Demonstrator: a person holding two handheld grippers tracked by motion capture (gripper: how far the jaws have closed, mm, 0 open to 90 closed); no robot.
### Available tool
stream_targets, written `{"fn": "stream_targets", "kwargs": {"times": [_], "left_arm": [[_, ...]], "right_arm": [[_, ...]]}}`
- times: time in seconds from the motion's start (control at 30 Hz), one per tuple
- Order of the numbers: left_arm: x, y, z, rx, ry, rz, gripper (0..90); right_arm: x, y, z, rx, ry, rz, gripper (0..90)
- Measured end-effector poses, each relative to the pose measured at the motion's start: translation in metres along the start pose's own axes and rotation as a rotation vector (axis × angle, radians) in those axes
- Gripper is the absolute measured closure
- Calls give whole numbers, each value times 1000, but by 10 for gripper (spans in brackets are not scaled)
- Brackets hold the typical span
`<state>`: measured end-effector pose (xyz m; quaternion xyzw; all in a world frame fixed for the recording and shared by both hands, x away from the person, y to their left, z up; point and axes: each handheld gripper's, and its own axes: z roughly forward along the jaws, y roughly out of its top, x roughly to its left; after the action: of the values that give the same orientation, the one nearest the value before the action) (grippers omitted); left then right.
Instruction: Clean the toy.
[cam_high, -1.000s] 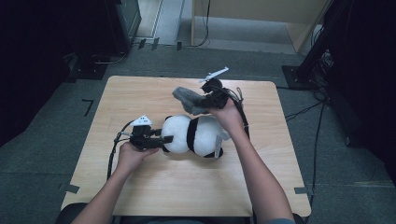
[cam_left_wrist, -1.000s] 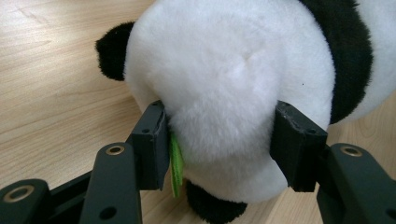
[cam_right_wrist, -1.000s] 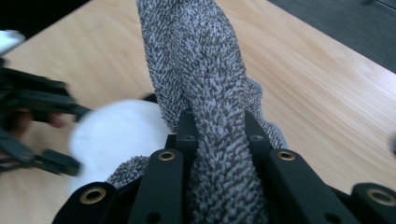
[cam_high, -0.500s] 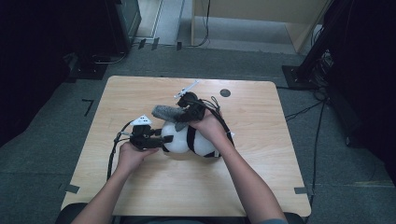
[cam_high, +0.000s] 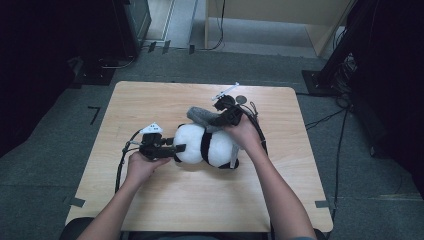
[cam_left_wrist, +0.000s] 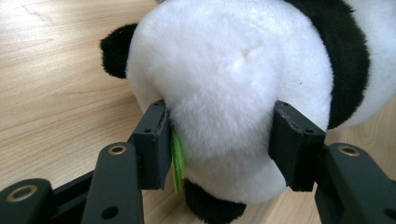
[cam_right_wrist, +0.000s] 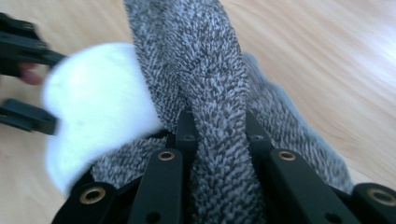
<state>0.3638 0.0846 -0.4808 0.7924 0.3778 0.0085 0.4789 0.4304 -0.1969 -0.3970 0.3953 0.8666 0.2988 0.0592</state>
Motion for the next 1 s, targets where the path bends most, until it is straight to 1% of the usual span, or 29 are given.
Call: {"fn": "stream_targets", "kwargs": {"times": [0.13,0.23,0.33,0.4,0.47,0.53,0.63,0.67,0.73,0.83,0.9,1.0], "left_arm": [[0,0,0,-2,-2,-3,449],[0,0,0,-4,-3,-4,449],[0,0,0,-5,-3,-4,449],[0,0,0,-6,-3,-3,449],[0,0,0,-8,-3,-2,449],[0,0,0,-11,-2,-2,449],[1,-1,0,-14,-3,-5,449],[1,0,-1,-14,-3,-3,449],[1,0,-1,-16,-3,0,453],[1,0,-1,-16,-3,1,460],[1,0,-1,-12,-3,2,462],[1,-1,-2,-6,-2,2,465]], "right_arm": [[-19,-8,-6,-4,-10,67,753],[-32,-16,-7,-12,-13,105,754],[-43,-25,-6,-24,-12,148,755],[-52,-33,-5,-28,-9,190,755],[-59,-40,-3,-35,-2,217,756],[-63,-47,-2,-41,-6,230,756],[-70,-57,3,-18,-15,266,756],[-72,-61,4,-22,-15,269,756],[-75,-67,6,-22,-3,296,756],[-78,-73,6,-5,-7,303,756],[-79,-75,5,0,-26,297,756],[-81,-79,0,3,-46,301,756]]}}
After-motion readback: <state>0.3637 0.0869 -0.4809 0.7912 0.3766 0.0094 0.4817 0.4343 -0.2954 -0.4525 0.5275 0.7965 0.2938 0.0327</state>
